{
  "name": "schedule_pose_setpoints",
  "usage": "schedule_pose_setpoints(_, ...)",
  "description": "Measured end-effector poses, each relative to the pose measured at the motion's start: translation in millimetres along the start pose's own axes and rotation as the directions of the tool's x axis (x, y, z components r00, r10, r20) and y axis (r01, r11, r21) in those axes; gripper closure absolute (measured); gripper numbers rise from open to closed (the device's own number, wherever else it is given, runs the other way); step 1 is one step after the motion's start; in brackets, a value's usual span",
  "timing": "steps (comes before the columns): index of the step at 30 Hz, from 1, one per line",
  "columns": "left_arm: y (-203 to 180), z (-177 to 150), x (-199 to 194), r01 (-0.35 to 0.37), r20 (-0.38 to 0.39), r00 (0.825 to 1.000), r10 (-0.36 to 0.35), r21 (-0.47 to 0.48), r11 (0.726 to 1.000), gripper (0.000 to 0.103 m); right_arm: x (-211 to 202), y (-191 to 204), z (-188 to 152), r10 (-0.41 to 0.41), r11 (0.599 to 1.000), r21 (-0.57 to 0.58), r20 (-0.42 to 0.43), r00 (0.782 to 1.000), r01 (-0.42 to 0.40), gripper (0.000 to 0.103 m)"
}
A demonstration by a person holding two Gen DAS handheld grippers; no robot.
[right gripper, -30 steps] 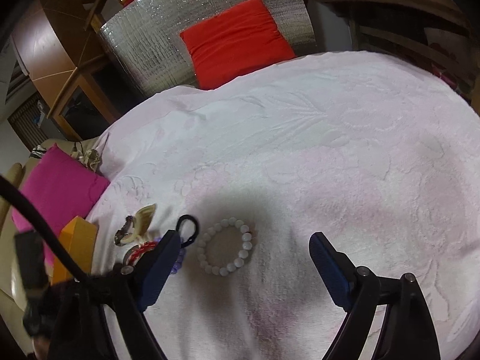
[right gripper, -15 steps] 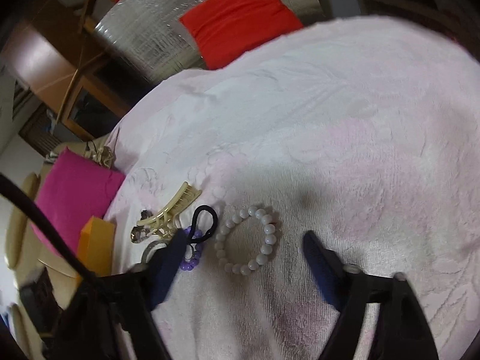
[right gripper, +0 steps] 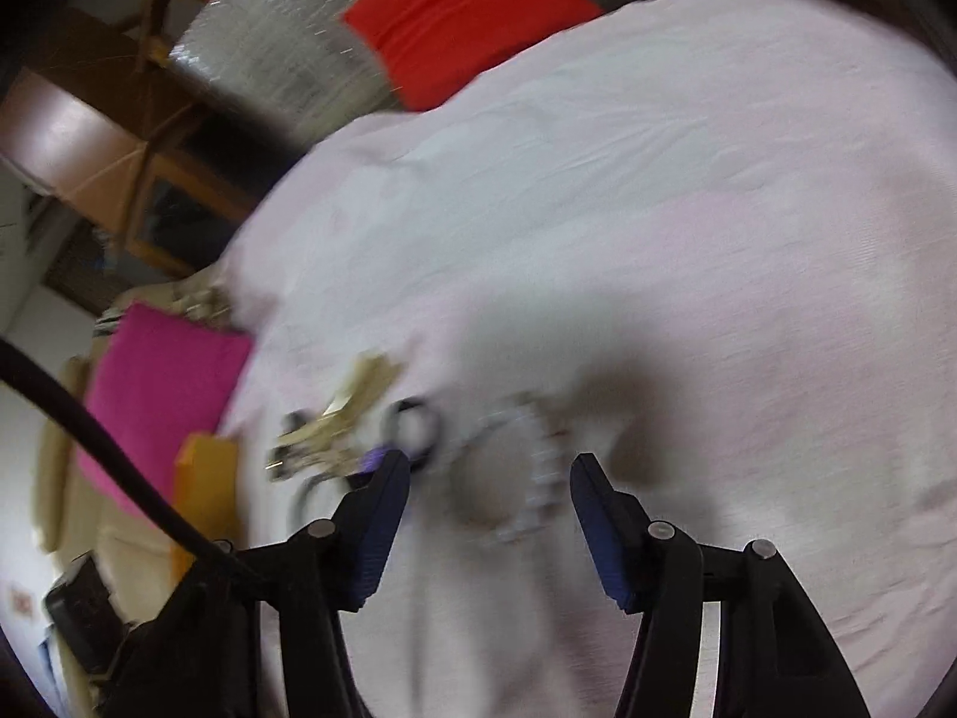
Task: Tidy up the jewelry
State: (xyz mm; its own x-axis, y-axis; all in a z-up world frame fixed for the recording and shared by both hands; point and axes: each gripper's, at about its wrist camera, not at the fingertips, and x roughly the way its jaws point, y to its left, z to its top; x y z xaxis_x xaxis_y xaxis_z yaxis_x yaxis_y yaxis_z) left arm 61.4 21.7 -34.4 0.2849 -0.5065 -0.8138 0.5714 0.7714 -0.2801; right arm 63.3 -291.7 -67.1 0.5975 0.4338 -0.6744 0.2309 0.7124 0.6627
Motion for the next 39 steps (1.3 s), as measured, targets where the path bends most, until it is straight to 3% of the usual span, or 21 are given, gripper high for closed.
schedule_pose_setpoints(6, 9, -3, 6, -0.03, -0.023, 0.999, 0.03, -0.011, 0.999, 0.093, 27, 34, -13, 0.04, 0.998, -0.04, -0.045, 0.998, -0.042, 0.043)
schedule_pose_setpoints(13, 15, -7, 7, -0.043, -0.038, 0.998, 0.042, -0.026, 0.999, 0.093, 52, 43, -12, -0.06, 0.998, -0.016, -0.023, 0.998, 0.06, 0.043)
schedule_pose_setpoints(16, 15, -7, 6, -0.039, -0.037, 0.999, 0.038, -0.028, 0.999, 0.093, 63, 42, -9, -0.08, 0.997, 0.008, -0.02, 0.997, 0.08, 0.056)
schedule_pose_setpoints(18, 15, -9, 6, -0.044, -0.041, 0.998, 0.043, -0.024, 0.999, 0.093, 66, 40, -8, -0.095, 0.995, 0.026, -0.007, 0.995, 0.095, 0.076)
schedule_pose_setpoints(21, 20, -12, 7, -0.059, -0.047, 0.997, 0.057, -0.034, 0.998, 0.093, 66, 38, -8, -0.124, 0.992, 0.022, -0.006, 0.992, 0.124, 0.09)
schedule_pose_setpoints(31, 19, -11, 8, -0.093, -0.028, 0.995, 0.092, -0.045, 0.995, 0.093, 24, 20, 1, -0.036, 0.999, -0.003, 0.065, 0.997, 0.036, 0.094)
schedule_pose_setpoints(39, 18, -2, -2, -0.172, 0.062, 0.982, 0.177, -0.078, 0.982, 0.093, 1, 5, 8, 0.032, 0.999, 0.031, 0.1, 0.994, -0.036, 0.094)
